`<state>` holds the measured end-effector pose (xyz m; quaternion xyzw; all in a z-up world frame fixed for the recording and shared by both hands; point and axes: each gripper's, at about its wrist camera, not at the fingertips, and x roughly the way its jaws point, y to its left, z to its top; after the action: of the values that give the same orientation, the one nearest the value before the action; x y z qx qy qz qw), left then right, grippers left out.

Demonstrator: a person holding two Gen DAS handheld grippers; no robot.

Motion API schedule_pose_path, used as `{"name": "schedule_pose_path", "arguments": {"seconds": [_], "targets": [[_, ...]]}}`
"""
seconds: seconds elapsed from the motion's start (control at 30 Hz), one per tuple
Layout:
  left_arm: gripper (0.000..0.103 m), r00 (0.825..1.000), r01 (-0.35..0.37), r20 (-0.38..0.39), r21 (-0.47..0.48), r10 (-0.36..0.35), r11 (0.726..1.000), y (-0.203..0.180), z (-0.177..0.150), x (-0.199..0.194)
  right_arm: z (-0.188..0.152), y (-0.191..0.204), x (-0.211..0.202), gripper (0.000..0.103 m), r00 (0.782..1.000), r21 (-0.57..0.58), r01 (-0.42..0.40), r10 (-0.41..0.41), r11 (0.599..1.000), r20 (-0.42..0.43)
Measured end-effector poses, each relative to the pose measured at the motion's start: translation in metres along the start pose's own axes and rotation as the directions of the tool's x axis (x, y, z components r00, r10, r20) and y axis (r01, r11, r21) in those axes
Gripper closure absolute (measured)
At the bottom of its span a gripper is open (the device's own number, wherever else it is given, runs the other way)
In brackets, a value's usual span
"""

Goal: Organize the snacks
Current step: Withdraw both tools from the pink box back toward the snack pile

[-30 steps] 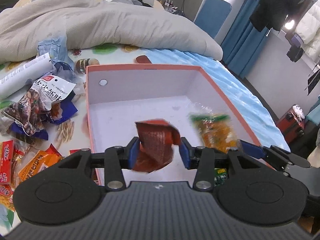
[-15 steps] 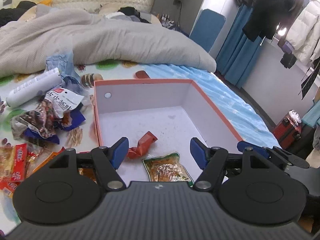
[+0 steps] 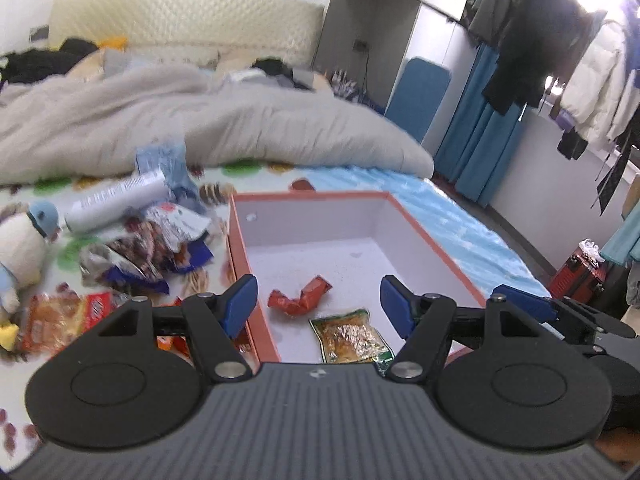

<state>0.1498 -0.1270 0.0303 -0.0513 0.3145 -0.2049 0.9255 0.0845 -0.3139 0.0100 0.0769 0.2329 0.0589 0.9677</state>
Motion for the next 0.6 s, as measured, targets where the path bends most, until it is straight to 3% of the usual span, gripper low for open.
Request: {"name": "schedule_pose_path", "arguments": {"seconds": [0.23, 0.6], "targets": [[0.030, 0.999, -0.008, 0.052, 0.008, 0.008, 1.000, 0.005, -0.004, -0.053, 0.000, 0.029, -0.021, 0.019, 0.998, -0.022, -0.050, 0.051, 0.998, 0.038], [0.030, 0.998, -0.028, 0.056, -0.041, 0.030, 0.999, 0.025, -0.025, -0.098, -0.019, 0.050, -0.041, 0.019, 0.996, 0.008, -0.087, 0.087, 0.996, 0.020]]}}
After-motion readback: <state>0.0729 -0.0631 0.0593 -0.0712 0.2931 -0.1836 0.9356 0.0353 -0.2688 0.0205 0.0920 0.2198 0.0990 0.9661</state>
